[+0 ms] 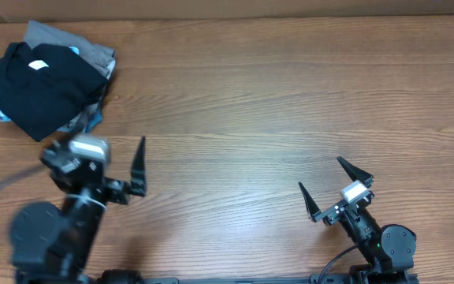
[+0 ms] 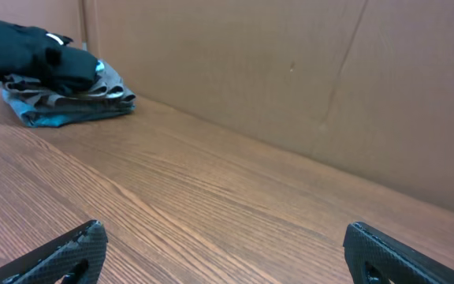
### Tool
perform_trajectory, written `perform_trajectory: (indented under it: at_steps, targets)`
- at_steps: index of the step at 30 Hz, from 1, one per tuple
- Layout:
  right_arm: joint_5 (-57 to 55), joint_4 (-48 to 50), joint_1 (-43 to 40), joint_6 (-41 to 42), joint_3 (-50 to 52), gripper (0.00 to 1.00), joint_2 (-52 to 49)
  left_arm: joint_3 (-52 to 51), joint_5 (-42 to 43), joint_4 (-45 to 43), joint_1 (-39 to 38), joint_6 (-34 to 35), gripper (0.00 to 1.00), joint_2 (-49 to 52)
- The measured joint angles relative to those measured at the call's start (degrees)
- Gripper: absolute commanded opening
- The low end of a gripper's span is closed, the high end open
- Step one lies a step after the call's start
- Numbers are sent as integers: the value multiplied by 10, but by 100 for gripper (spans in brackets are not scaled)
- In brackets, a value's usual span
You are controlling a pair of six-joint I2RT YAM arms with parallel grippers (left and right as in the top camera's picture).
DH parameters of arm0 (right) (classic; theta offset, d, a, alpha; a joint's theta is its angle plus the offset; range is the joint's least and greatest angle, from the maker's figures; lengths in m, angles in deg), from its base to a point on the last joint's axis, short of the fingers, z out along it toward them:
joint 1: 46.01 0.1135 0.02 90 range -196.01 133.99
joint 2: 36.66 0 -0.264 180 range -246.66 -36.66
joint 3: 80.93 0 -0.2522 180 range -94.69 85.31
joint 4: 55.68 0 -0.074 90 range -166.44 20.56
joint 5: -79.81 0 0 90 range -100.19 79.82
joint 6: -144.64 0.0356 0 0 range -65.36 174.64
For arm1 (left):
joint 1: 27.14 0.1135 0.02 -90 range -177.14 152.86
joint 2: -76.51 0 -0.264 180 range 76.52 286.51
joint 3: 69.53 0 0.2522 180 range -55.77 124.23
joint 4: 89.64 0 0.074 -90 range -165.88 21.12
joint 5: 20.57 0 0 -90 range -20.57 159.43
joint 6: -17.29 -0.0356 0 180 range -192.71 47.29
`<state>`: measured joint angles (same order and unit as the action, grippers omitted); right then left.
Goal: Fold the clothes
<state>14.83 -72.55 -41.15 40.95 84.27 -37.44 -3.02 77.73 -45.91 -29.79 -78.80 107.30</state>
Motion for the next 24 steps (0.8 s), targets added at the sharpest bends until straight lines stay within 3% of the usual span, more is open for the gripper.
perform_trajectory:
  at_steps: [3,9,18,24]
  targets:
    - [0,0,0,0,0,100,0,-156,-5,-107,0,-6,100,-98]
    - [0,1,0,0,0,100,0,-333,-7,-169,0,-8,100,-252]
    - [0,0,0,0,0,100,0,-493,-7,-241,0,-14,100,-298]
    - [0,0,0,0,0,100,0,-520,-9,-261,0,-14,100,-299]
